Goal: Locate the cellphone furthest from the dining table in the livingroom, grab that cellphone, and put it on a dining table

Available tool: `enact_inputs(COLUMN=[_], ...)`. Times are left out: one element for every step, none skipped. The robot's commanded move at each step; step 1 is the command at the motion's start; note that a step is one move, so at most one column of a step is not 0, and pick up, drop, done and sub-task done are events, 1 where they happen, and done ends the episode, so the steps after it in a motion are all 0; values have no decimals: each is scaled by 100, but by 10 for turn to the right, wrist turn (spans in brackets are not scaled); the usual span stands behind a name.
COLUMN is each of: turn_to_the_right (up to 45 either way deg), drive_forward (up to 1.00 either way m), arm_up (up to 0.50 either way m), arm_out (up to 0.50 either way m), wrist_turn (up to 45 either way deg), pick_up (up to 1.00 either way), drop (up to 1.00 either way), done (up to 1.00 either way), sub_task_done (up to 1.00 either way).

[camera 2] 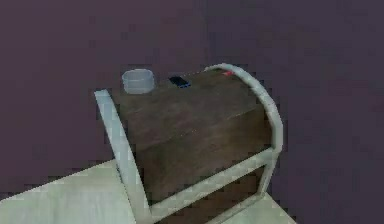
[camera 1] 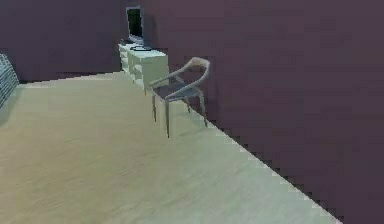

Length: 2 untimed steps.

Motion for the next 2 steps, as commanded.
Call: enact_inputs(turn_to_the_right=[450, 450], drive_forward=[0, 0], arm_up=[0, 0], arm_out=[0, 0], wrist_turn=[0, 0], pick_up=[0, 0], drop=[0, 0], done=[0, 0], sub_task_done=[0, 0])
